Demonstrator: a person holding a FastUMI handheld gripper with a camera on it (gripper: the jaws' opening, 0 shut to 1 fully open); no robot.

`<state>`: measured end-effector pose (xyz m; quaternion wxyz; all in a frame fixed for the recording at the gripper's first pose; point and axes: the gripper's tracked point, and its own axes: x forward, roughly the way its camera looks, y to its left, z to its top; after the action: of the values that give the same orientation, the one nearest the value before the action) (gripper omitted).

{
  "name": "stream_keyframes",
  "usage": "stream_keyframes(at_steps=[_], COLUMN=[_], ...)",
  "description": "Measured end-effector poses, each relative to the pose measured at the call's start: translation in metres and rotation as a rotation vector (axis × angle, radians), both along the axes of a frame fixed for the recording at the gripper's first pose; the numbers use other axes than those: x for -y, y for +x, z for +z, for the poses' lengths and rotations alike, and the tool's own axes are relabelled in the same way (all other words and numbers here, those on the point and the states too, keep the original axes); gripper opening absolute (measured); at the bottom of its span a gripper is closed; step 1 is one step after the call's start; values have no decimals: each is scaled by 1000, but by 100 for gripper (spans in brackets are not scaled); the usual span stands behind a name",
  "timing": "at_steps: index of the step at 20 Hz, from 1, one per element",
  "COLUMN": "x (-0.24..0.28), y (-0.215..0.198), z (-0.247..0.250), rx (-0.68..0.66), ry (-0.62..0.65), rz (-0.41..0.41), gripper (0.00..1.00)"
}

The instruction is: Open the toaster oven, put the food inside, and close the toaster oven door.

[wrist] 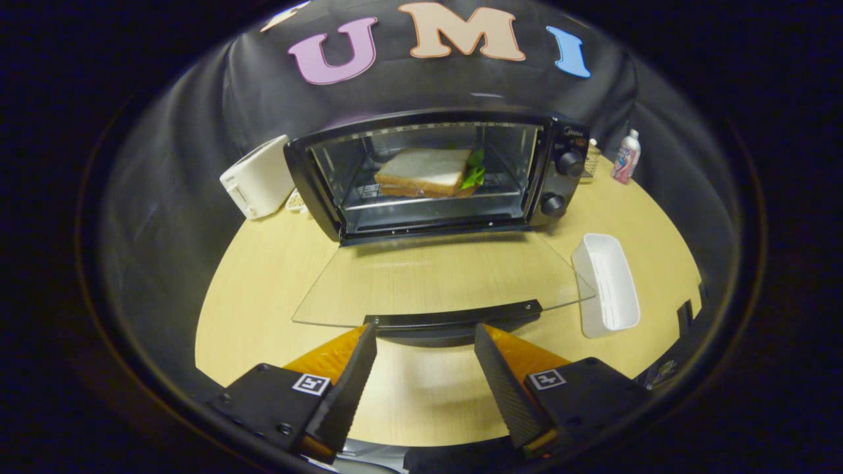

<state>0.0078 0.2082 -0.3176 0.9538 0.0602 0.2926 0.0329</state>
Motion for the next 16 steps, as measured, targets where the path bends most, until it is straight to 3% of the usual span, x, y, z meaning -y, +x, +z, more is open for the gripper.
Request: stream_keyframes(at_steps=[5,16], x=[4,8], y=[9,38], z=[29,85], rx=[74,232], ry=[-86,-40], rz=[4,-89], gripper=[93,93])
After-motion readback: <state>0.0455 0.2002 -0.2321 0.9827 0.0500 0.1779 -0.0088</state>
